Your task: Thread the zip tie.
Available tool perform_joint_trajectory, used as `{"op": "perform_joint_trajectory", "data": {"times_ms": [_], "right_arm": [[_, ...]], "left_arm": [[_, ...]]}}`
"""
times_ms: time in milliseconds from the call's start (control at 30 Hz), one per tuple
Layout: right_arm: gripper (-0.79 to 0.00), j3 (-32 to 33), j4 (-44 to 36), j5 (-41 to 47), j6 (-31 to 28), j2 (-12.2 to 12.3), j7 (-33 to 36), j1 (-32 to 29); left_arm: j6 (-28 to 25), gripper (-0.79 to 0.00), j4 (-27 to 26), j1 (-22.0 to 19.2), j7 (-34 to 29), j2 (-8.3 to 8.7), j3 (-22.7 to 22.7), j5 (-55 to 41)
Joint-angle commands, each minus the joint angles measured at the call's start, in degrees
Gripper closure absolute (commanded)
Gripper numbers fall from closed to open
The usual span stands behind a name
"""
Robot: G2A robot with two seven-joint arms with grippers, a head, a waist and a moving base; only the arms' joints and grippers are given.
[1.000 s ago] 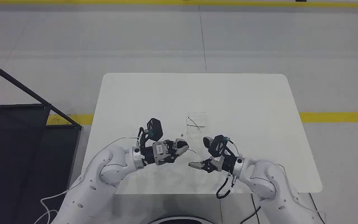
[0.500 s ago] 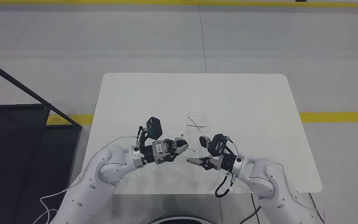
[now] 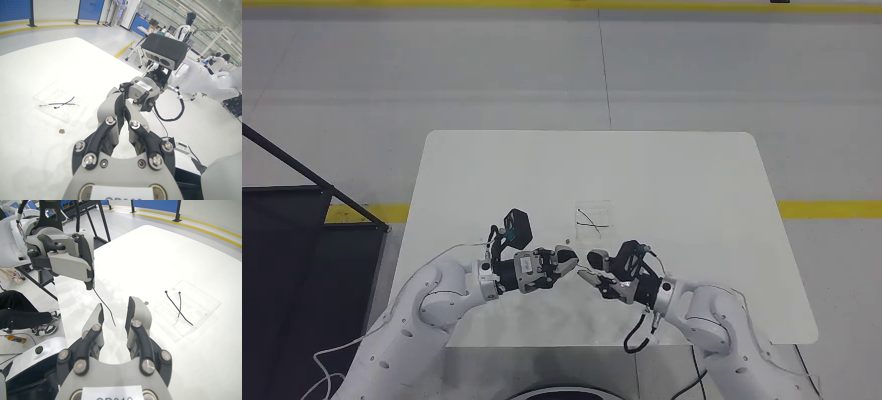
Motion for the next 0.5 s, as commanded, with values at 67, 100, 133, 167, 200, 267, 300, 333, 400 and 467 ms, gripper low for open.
{"op": "perform_joint_trajectory", "data": {"times_ms": [67, 100, 133, 167, 200, 267, 300, 333, 400, 467], "right_arm": [[-0.311, 0.19, -0.06, 0.23, -0.93, 0.14, -0.47, -0.27], [-0.311, 0.27, -0.08, 0.22, -1.08, 0.18, -0.6, -0.29], [-0.302, 0.33, -0.05, 0.2, -1.16, 0.21, -0.67, -0.33], [-0.296, 0.38, -0.03, 0.19, -1.22, 0.24, -0.72, -0.34], [-0.286, 0.42, -0.04, 0.29, -1.29, 0.26, -0.89, -0.34], [-0.243, 0.43, 0.06, 0.41, -1.4, 0.29, -1.08, -0.34], [-0.231, 0.41, 0.06, 0.42, -1.4, 0.31, -1.11, -0.31], [-0.222, 0.35, 0.05, 0.43, -1.36, 0.31, -1.11, -0.27], [-0.2, 0.15, -0.04, 0.39, -1.23, 0.3, -1.19, -0.17], [-0.179, -0.06, -0.04, 0.3, -1.11, 0.3, -1.13, -0.06]], "left_arm": [[0.0, 0.0, 0.0, 0.0, 0.0, 0.0, 0.0, 0.0], [0.0, 0.0, 0.0, 0.0, 0.0, 0.0, 0.0, 0.0], [0.0, 0.0, 0.0, 0.0, 0.0, 0.0, 0.0, 0.0], [0.0, 0.0, 0.0, 0.0, 0.0, 0.0, 0.0, 0.0], [0.0, 0.0, 0.0, 0.0, 0.0, 0.0, 0.0, 0.0], [0.0, 0.0, 0.0, 0.0, 0.0, 0.0, 0.0, 0.0], [0.0, 0.0, 0.0, 0.0, 0.0, 0.0, 0.0, 0.0], [0.0, 0.0, 0.0, 0.0, 0.0, 0.0, 0.0, 0.0], [0.0, 0.0, 0.0, 0.0, 0.0, 0.0, 0.0, 0.0], [0.0, 0.0, 0.0, 0.0, 0.0, 0.0, 0.0, 0.0]]}}
